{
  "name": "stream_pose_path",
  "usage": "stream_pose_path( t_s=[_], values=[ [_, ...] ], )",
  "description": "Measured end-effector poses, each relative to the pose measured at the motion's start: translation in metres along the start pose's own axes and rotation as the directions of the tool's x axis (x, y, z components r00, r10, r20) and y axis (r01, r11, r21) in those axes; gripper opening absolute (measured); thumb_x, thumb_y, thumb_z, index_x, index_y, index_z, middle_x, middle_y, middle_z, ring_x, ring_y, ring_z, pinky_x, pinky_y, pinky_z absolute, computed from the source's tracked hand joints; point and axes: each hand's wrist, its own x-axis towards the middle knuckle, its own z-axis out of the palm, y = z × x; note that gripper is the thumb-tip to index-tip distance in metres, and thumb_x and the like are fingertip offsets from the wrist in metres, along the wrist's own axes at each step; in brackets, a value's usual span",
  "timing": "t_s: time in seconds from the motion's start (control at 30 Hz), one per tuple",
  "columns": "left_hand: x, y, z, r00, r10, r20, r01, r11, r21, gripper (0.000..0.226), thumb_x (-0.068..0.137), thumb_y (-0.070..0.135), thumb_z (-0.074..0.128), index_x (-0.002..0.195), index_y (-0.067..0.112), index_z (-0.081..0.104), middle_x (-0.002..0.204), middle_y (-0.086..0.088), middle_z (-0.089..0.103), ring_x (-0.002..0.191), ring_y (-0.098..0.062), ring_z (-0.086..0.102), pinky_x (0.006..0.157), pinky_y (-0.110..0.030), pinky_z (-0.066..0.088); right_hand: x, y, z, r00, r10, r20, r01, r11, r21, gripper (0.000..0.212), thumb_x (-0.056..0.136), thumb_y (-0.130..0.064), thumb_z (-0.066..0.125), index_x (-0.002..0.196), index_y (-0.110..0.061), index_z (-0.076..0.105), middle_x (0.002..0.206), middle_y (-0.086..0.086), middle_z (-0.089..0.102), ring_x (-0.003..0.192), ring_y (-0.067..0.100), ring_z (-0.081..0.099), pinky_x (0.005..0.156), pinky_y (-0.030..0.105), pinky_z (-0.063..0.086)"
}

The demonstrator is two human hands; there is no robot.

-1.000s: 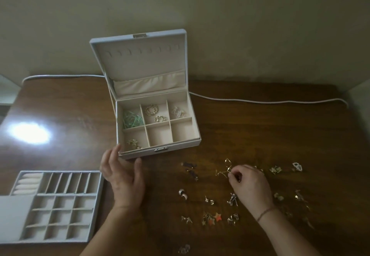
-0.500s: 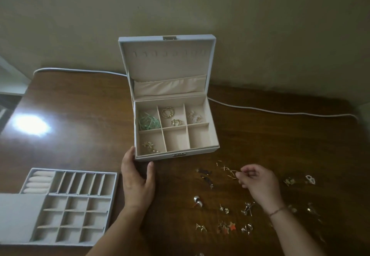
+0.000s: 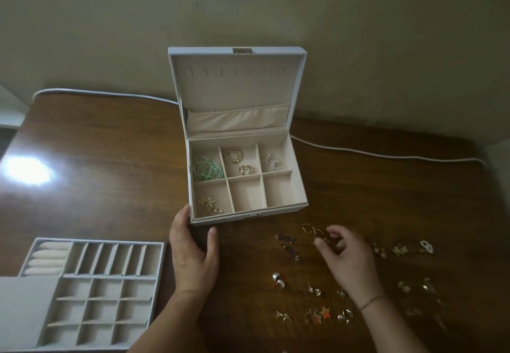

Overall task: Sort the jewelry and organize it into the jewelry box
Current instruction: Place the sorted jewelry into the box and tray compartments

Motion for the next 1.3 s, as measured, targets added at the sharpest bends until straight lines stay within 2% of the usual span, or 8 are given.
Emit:
stream_pose_path(
  t_s=[0.1,0.2,0.27,0.63,0.73,0.93,1.1,1.3],
  values=[
    [0.000,0.000,0.000,1.000,-0.004,0.005,0.004,1.000,0.001,0.064,0.087,0.026,0.058,0.144,0.009,0.036,0.138,0.007,0.038,0.133,-0.007,0.035,0.114,-0.033,0.029,-0.004,-0.001,0.006,0.997,-0.059,0.048,0.066,0.986,-0.153,0.055,0.082,-0.045,0.070,0.132,-0.030,0.051,0.130,-0.011,0.048,0.117,0.013,0.050,0.091,0.029,0.051],
    [0.000,0.001,-0.001,1.000,-0.007,0.010,0.007,1.000,-0.004,0.064,0.086,0.024,0.059,0.144,0.009,0.036,0.138,0.008,0.038,0.132,-0.005,0.034,0.113,-0.026,0.027,-0.005,-0.002,0.009,0.991,-0.081,0.102,0.101,0.973,-0.206,0.058,0.085,-0.042,0.068,0.138,-0.030,0.047,0.138,-0.009,0.040,0.118,0.012,0.050,0.090,0.023,0.049],
    [0.000,0.001,-0.002,1.000,0.003,0.006,-0.003,1.000,0.000,0.064,0.086,0.023,0.059,0.144,0.008,0.037,0.138,0.007,0.039,0.132,-0.004,0.034,0.113,-0.022,0.025,-0.004,-0.003,0.009,0.989,-0.094,0.115,0.117,0.969,-0.217,0.051,0.087,-0.039,0.065,0.135,-0.029,0.051,0.134,-0.009,0.044,0.105,0.009,0.054,0.082,0.020,0.050],
    [0.001,0.000,-0.003,0.999,0.030,0.012,-0.030,1.000,0.008,0.063,0.088,0.026,0.059,0.143,0.008,0.036,0.139,0.000,0.041,0.131,-0.007,0.034,0.113,-0.012,0.022,-0.004,-0.001,0.000,0.996,-0.033,0.077,0.048,0.978,-0.202,0.031,0.084,-0.033,0.071,0.113,-0.027,0.063,0.102,-0.014,0.056,0.080,0.000,0.053,0.062,0.011,0.043],
    [0.001,0.000,-0.002,0.999,0.026,0.024,-0.026,1.000,0.012,0.063,0.089,0.013,0.065,0.144,0.008,0.036,0.141,-0.004,0.043,0.132,-0.006,0.033,0.113,-0.012,0.021,-0.008,0.000,-0.002,0.997,-0.019,0.076,0.031,0.987,-0.157,0.027,0.082,-0.029,0.074,0.107,-0.027,0.064,0.097,-0.013,0.058,0.080,0.000,0.055,0.062,0.011,0.043],
    [0.001,0.000,-0.004,0.999,0.042,0.020,-0.042,0.999,0.002,0.064,0.085,0.020,0.060,0.144,0.008,0.036,0.139,-0.001,0.043,0.132,-0.006,0.034,0.113,-0.011,0.021,-0.009,-0.008,-0.020,0.998,0.065,0.000,-0.065,0.997,0.038,0.016,0.079,-0.020,0.077,0.087,-0.028,0.066,0.087,-0.010,0.067,0.085,0.011,0.065,0.059,0.013,0.044],
    [0.002,0.000,-0.002,0.999,0.049,0.013,-0.049,0.999,0.009,0.064,0.085,0.019,0.061,0.143,0.009,0.035,0.141,-0.012,0.045,0.133,-0.010,0.035,0.115,-0.012,0.020,0.001,-0.068,-0.031,0.984,-0.173,0.043,0.168,0.981,0.102,0.012,0.082,-0.020,0.073,0.079,-0.028,0.066,0.071,-0.008,0.065,0.053,0.007,0.058,0.042,0.014,0.043],
    [0.002,-0.002,-0.002,0.998,0.056,0.016,-0.056,0.998,0.011,0.065,0.085,0.019,0.061,0.144,0.011,0.034,0.141,-0.011,0.045,0.133,-0.005,0.032,0.115,-0.012,0.019,0.027,-0.113,-0.025,0.957,-0.289,0.023,0.283,0.950,0.133,0.009,0.084,-0.019,0.072,0.085,-0.026,0.067,0.081,-0.011,0.066,0.073,0.003,0.062,0.056,0.009,0.048]
  ],
)
